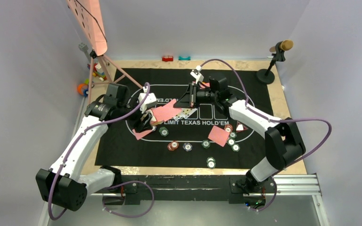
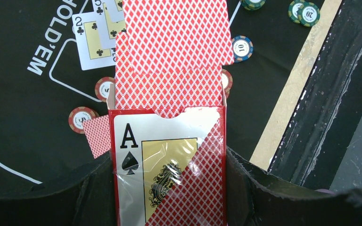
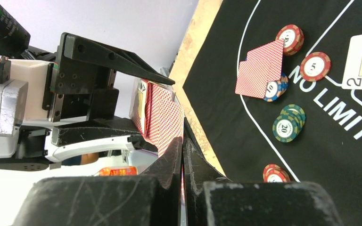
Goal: Distribute texas hold em gaming equipment
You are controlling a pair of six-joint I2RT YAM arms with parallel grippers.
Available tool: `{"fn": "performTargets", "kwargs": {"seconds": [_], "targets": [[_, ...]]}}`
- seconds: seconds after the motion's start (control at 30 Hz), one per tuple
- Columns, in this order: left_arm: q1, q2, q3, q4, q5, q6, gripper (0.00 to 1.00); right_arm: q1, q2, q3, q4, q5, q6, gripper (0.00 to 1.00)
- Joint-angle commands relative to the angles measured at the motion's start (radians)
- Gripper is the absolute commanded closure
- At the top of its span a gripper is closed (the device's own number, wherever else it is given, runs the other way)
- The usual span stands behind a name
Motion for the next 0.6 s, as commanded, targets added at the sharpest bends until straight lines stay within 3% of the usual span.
{"fn": "performTargets", "kwargs": {"seconds": [0.0,0.27,0.57], "targets": [[0.005,-0.024,0.004,0.042,0.033,0.003,1.00,-0.029,-0.042,-0.016,0.035,-0.045,0.020,1.00],[0.005,-0.017,0.001,0.039,0.030,0.008,1.00,-0.134,-0.097,-0.086,0.038,-0.064,0.051,1.00],[0.005,-0.004,0.017,0.028,0.037,0.008,1.00,-0.218,-0.041,-0.189,-0.016,0.051,-0.029,1.00]]}}
